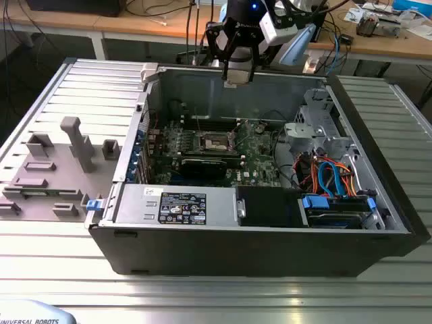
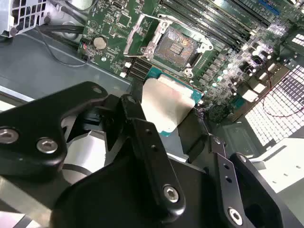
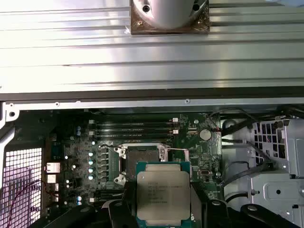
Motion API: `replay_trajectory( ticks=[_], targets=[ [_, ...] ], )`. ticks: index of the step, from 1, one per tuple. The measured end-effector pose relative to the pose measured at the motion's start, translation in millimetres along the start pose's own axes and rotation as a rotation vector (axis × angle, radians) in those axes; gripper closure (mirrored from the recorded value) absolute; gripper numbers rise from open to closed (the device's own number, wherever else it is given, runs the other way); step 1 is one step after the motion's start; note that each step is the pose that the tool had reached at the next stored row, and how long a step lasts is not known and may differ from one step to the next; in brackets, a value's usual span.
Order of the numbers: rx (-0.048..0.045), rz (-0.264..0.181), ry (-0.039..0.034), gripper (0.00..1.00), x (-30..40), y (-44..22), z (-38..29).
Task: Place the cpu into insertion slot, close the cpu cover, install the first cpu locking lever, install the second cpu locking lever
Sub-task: 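Place the cpu into insertion slot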
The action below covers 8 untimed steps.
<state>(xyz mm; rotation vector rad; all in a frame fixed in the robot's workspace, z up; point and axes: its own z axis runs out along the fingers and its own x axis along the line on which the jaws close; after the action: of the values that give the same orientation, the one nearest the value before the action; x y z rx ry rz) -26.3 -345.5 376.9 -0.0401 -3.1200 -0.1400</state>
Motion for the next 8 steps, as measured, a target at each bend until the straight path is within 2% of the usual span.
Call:
replay_trajectory(
  ticks=[8],
  targets=[
    [-0.0001, 0.004, -0.0003, 0.46, 3.8, -0.1, 0.1]
  ],
)
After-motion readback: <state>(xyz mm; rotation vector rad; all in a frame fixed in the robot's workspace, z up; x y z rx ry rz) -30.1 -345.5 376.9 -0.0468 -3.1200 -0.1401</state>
